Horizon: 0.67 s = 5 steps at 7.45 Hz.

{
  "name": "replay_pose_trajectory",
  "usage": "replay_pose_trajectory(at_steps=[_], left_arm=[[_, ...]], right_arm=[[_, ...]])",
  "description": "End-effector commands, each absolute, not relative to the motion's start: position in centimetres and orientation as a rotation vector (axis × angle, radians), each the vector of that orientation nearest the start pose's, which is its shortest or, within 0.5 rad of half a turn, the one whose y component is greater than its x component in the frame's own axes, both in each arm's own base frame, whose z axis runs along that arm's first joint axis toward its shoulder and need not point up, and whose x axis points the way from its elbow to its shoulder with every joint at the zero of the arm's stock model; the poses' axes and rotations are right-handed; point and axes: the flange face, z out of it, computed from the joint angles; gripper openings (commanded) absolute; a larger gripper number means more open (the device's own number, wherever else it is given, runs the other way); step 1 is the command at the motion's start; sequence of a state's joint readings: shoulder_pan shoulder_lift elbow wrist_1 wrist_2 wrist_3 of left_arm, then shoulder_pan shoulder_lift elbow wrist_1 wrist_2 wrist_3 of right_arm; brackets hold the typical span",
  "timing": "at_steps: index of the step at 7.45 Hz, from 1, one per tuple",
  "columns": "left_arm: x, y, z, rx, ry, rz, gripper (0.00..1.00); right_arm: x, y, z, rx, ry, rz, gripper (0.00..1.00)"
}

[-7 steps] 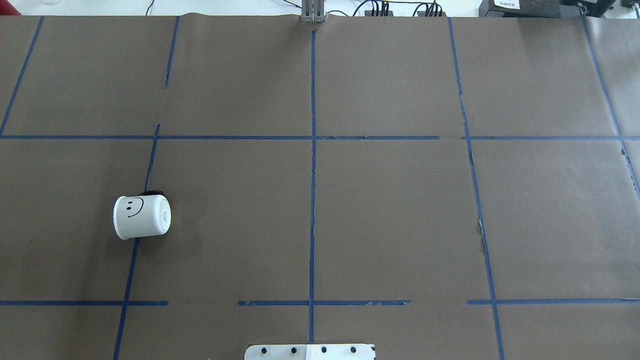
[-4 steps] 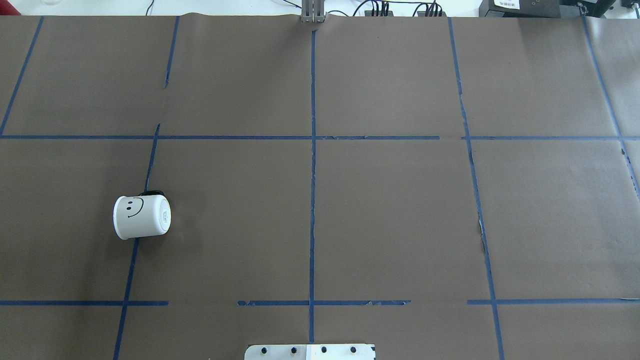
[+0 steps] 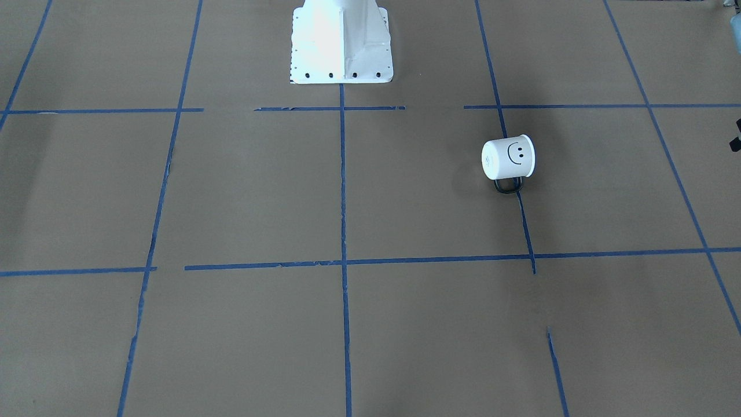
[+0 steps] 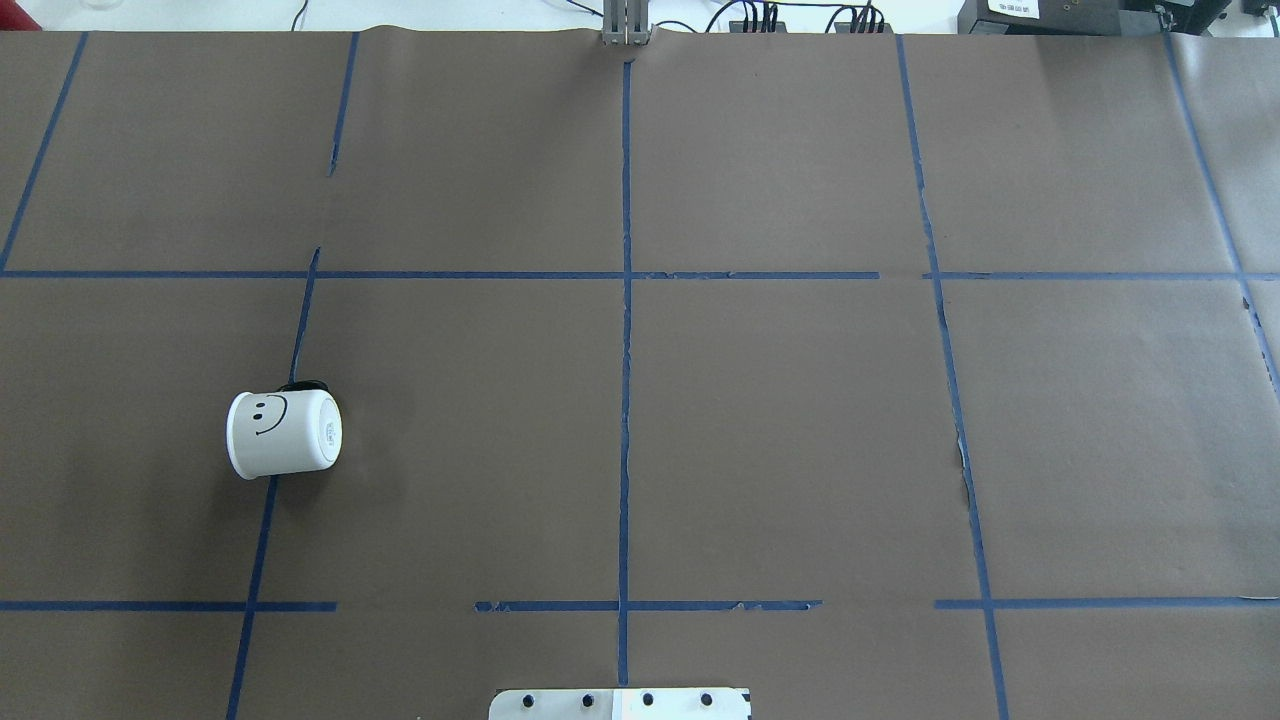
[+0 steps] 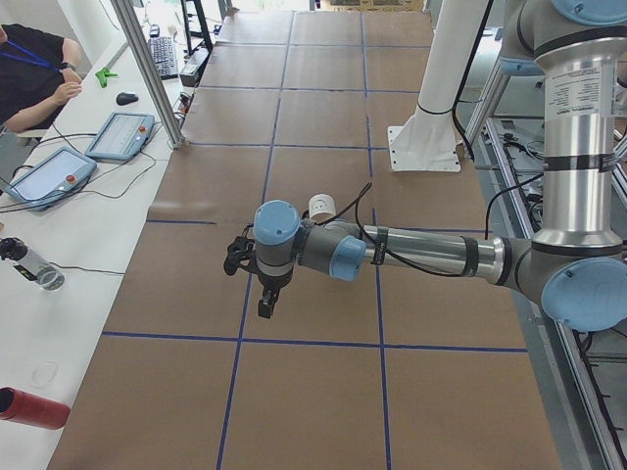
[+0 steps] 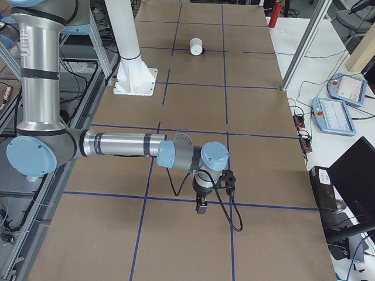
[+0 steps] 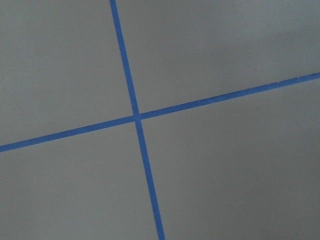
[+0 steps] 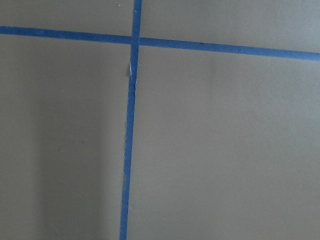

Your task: Flip mug

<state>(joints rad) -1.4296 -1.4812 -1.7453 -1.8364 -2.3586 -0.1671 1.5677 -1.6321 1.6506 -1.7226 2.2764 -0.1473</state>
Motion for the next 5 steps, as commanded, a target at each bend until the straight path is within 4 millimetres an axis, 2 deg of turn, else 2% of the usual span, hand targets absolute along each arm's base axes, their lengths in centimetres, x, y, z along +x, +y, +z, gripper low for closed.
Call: replay_pose_trajectory(at_steps=[1,3,5], left_arm=[[8.2,-45.9,56.9,0.197,0.925,-0.002,1.00],[12.3,-41.4,57.2,0.191,1.025,-0.090,1.00],[17.3,-37.8,55.5,0.162,1.167,-0.200,1.00]], right_arm=[[6.7,-45.5,66.8,-0.077,-0.712,-0.097,1.00],[6.7,-45.5,66.8,-0.077,-0.712,-0.097,1.00],[6.7,-45.5,66.8,-0.077,-0.712,-0.097,1.00]])
